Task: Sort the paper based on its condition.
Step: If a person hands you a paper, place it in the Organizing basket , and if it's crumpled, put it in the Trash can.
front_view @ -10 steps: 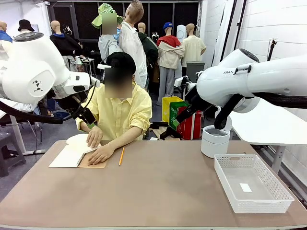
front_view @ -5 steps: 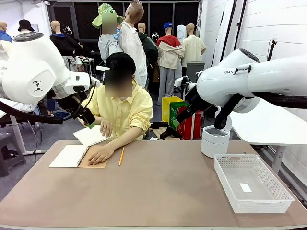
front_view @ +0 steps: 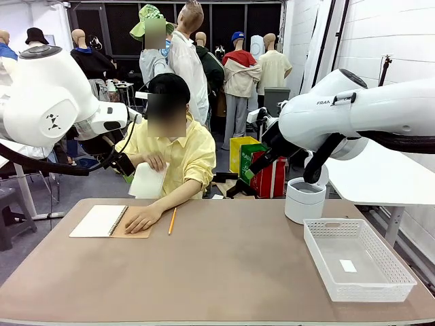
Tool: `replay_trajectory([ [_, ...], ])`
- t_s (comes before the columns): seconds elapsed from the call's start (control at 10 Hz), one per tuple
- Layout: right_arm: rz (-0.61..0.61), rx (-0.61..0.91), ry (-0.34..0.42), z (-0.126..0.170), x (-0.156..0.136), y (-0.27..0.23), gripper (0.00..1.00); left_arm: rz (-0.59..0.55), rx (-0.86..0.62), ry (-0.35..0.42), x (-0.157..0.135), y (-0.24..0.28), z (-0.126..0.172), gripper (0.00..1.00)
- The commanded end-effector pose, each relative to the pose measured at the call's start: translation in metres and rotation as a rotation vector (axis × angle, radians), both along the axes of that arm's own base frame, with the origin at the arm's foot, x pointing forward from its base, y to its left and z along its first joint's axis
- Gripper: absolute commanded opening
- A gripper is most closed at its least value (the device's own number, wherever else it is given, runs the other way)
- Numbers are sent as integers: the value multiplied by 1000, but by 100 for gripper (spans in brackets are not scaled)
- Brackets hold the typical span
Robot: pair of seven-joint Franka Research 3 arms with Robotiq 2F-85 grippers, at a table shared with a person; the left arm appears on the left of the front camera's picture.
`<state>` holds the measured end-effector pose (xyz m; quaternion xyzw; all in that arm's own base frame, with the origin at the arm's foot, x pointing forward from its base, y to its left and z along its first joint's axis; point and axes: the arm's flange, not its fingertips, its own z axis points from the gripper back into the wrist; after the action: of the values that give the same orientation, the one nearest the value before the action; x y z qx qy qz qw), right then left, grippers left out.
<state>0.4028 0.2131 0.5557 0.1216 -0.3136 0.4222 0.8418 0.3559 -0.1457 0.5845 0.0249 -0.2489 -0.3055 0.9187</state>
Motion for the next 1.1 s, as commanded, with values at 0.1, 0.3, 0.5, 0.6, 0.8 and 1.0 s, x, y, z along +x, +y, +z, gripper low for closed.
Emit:
replay_trajectory([
  [0.1, 3, -1, 9, 1, 2, 1, 100, 1, -4, -4, 0, 1, 1, 100],
  [0.3, 3, -1, 9, 1, 2, 1, 100, 1, -4, -4, 0, 1, 1, 100],
  [0.5, 3, -1, 9, 1, 2, 1, 100, 1, -4, -4, 0, 1, 1, 100],
  [0.6, 3, -1, 9, 1, 2, 1, 100, 1, -4, -4, 0, 1, 1, 100],
  [0.8, 3, -1, 9, 1, 2, 1, 100, 1, -4, -4, 0, 1, 1, 100],
  [1.0, 3, -1, 9, 1, 2, 1, 100, 1, -4, -4, 0, 1, 1, 100],
])
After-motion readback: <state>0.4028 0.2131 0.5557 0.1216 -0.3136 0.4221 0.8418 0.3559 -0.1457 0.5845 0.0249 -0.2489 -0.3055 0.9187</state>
